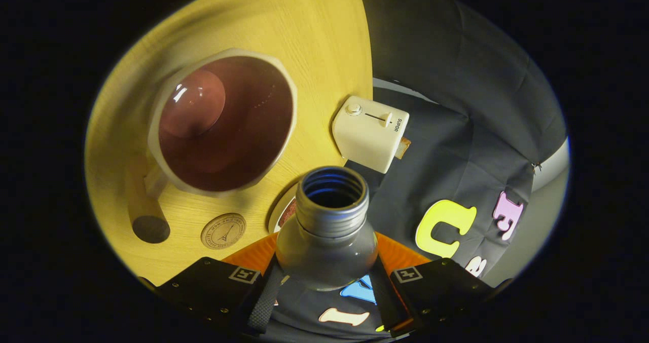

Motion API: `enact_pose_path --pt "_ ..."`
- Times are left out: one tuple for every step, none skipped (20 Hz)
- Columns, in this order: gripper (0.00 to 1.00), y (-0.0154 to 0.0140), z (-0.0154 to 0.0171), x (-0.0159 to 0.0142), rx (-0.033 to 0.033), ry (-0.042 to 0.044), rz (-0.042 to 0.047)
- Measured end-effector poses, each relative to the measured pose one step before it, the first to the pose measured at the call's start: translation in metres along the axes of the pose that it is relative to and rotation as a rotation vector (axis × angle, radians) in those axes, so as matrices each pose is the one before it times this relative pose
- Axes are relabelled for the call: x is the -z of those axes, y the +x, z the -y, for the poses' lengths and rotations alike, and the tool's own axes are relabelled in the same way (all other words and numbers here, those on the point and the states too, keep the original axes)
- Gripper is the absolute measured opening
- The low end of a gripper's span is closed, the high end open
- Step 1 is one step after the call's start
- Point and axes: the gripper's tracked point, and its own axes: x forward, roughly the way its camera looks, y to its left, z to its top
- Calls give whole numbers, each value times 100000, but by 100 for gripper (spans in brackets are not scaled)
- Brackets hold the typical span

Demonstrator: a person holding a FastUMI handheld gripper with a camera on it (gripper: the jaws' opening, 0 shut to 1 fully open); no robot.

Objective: Take the bottle from table, then pour the juice into the cup, finally place the bottle on the coaster

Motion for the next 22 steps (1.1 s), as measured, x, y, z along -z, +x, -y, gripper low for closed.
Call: enact_pose_path --pt "81 45 25 -27 45 -1334 47" --pt "81 -31 102 100 -40 -1346 -208" --pt "80 33 91 65 86 -1051 -113" --pt "80 -60 132 151 200 -1039 -369" --pt "80 45 144 24 365 -879 -170" --pt "80 -14 159 150 327 -903 -348" --pt "80 89 105 72 350 -1027 -231" --pt "80 -72 184 74 455 -1034 -182" --pt "80 65 195 49 366 -1117 -60" --pt "80 -147 217 159 363 -1054 -385" --pt "80 44 217 46 483 -470 -36" --pt "81 -138 76 120 181 -186 -103" --pt "80 57 70 68 120 -351 -256" --pt "81 -18 112 73 175 -643 -70" --pt "81 84 76 105 170 -470 -117" --pt "80 64 156 188 204 -405 -154" --pt "80 -26 61 136 68 -419 -164" --pt "80 -157 86 210 321 -653 -281" --pt "80 88 70 145 177 -452 -205" --pt "80 -97 118 139 355 -533 8" --pt "80 -6 94 98 362 -497 -82" --pt "80 -58 112 47 398 -429 141"
